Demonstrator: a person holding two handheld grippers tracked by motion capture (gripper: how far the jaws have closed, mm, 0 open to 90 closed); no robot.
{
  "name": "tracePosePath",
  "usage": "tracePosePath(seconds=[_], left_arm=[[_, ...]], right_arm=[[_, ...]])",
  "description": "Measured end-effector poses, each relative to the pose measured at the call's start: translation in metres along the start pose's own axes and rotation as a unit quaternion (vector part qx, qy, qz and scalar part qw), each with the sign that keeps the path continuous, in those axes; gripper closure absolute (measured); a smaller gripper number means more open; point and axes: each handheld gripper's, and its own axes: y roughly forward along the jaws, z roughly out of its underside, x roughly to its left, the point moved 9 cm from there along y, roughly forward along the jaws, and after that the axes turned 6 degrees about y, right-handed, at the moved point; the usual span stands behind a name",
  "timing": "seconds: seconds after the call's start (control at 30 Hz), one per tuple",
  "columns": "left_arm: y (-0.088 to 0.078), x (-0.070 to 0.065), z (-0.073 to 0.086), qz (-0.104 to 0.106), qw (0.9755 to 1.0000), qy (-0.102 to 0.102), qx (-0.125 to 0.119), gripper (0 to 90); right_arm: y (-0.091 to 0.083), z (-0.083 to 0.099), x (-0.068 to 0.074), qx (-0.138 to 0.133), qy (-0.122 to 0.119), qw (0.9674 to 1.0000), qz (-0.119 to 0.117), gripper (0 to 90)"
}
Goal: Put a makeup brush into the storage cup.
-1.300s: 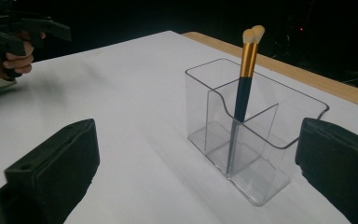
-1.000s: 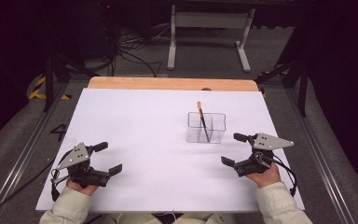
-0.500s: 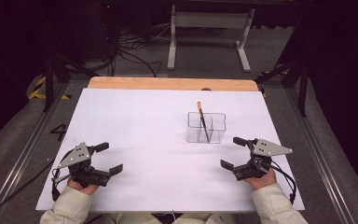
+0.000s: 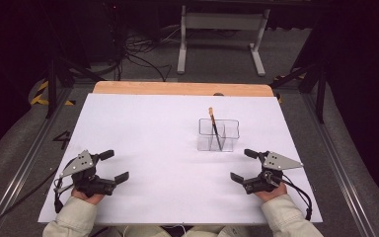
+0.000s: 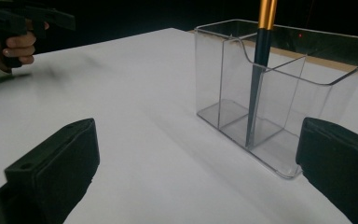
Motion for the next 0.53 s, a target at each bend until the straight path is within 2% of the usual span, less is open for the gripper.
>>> tracePosePath(seconds=[0.1,0.2,0.53], left_arm=[[0.0001,0.0001,0.0005,0.001,1.0000,0.002,0.002,0.0],[-0.0001,-0.0001,0.0004,0.001,1.0000,0.002,0.002,0.0],[0.0012,-0.0009,0.0011,0.001,1.0000,0.007,0.005,0.0]], right_arm=[[0.0027,0.0031,-0.0004,0.006,0.000,1.0000,0.002,0.0],[0.0018,0.0027,-0.0030,0.003,0.006,1.0000,0.005,0.0],[0.0021,0.0032,-0.0025,0.004,0.005,1.0000,0.006,0.0]])
